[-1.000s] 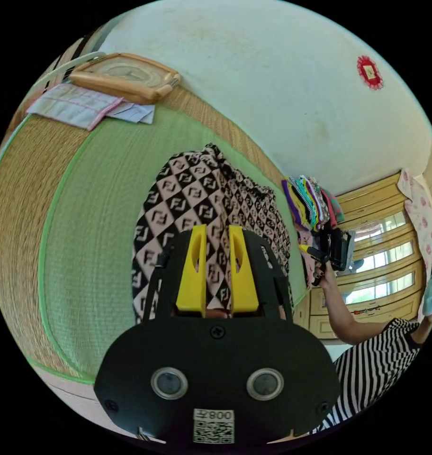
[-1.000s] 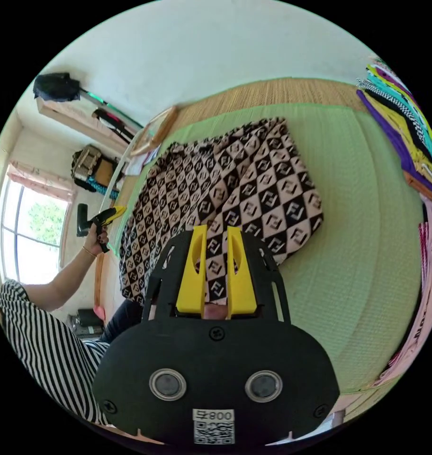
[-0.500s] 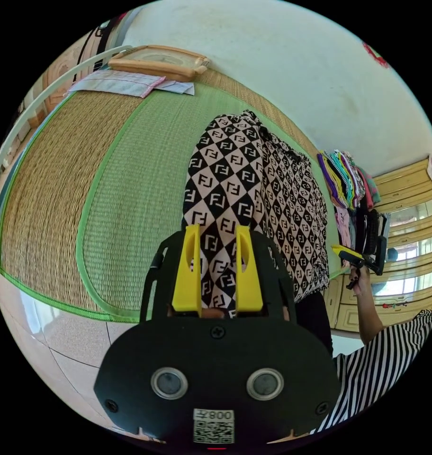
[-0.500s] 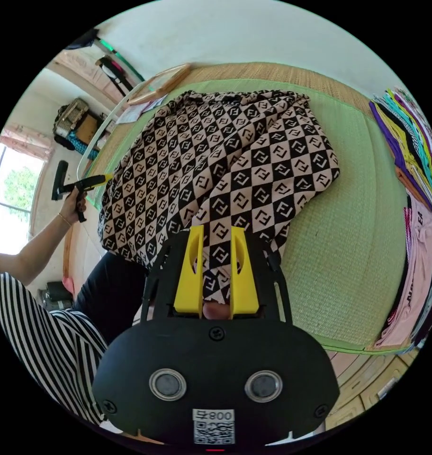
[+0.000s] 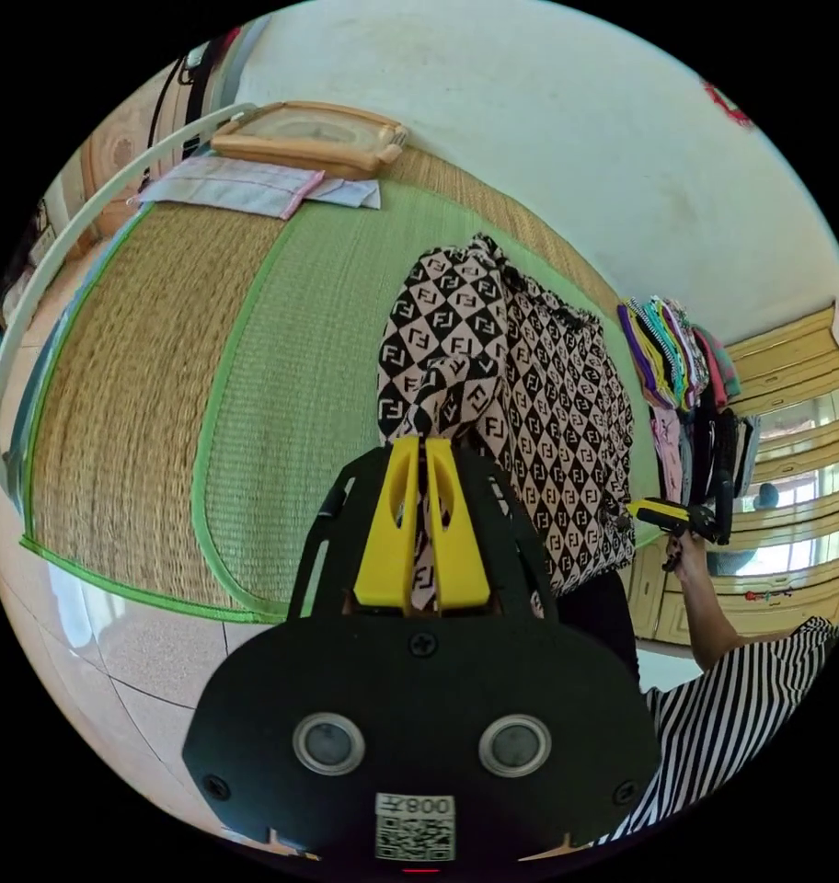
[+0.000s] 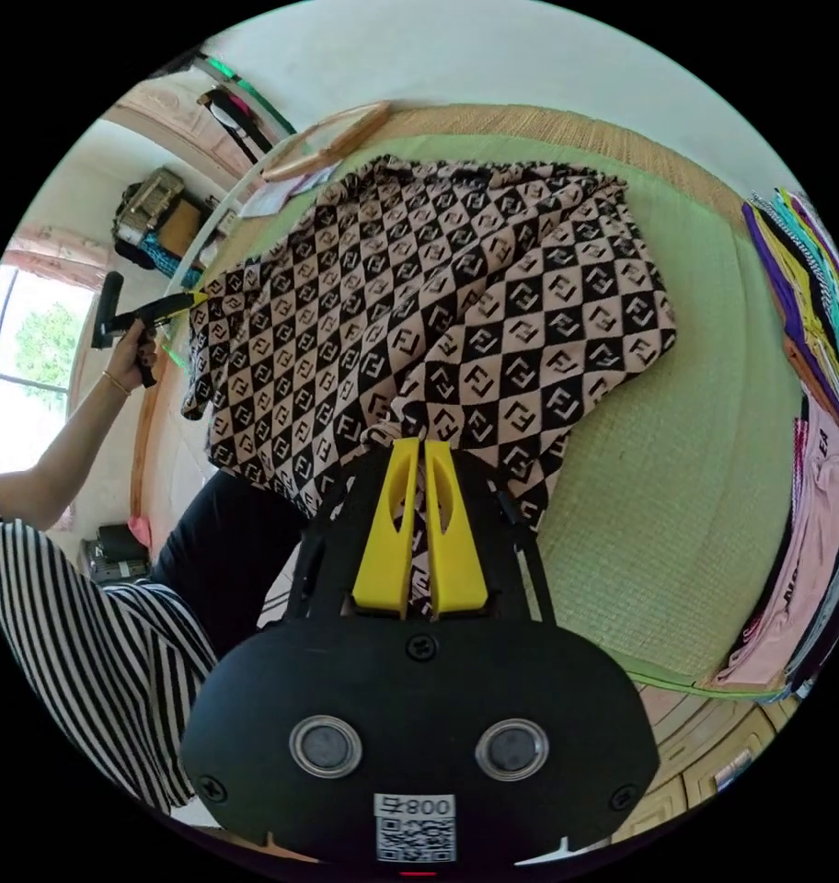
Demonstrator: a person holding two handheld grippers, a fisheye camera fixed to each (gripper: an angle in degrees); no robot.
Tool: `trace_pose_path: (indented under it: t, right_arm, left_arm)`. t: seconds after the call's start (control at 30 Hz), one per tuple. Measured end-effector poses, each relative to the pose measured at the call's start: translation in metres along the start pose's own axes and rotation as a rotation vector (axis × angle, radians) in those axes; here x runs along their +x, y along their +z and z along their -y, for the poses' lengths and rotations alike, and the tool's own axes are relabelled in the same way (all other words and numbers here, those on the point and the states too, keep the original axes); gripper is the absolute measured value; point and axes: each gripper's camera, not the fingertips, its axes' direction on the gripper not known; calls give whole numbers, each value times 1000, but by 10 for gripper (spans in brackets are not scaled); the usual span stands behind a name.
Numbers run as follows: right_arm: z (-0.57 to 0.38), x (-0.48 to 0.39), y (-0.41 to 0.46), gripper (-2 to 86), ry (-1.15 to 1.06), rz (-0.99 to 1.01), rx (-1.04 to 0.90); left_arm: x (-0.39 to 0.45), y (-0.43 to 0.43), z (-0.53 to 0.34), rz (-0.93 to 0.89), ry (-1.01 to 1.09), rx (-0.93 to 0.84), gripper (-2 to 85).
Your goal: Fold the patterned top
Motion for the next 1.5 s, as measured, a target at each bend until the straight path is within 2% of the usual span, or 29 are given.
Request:
trace_pose_path:
  t: [0.1,0.2,0.27,0.4,0.47,0.53,0.63,0.83,0.97,1.13,1.23,1.5]
  right_arm:
    - [-11,33,-71,2,44,34,151]
    - [-32,86,-154,2,146,-93,300]
    - [-56,146,-205,3,303,-224,392]
    - [-104,245,-238,2,596,-245,494]
    - [-137,289,-233,1,769,-224,553]
    - [-154,302,-218,1,819,-156,606]
    - [-148,291,-182,1,751,-87,648]
    - [-44,226,-82,2,427,61,501]
    - [35,167,-9,1,212,40,331]
    - [65,117,55,-2,60,-21,239]
    - [60,111,72,-4,42,1,248]
    - [76,115,61,-3,-2,-26,362]
  left_arm:
    - [-5,-35,18,49,20,81,16]
    - [-16,-72,40,160,8,179,21]
    - [-26,-84,51,229,-24,222,29]
    - [-45,-81,58,260,-133,301,56]
    - [-38,-71,56,222,-123,344,64]
    - [-14,-45,57,178,-46,339,67]
    - [34,10,70,72,123,228,68]
    - [125,141,124,-115,312,24,58]
    - [171,208,164,-159,355,-55,46]
    - [199,276,213,-181,333,-145,14]
    - [210,274,241,-96,362,-74,6]
    - [226,244,305,-73,342,106,2]
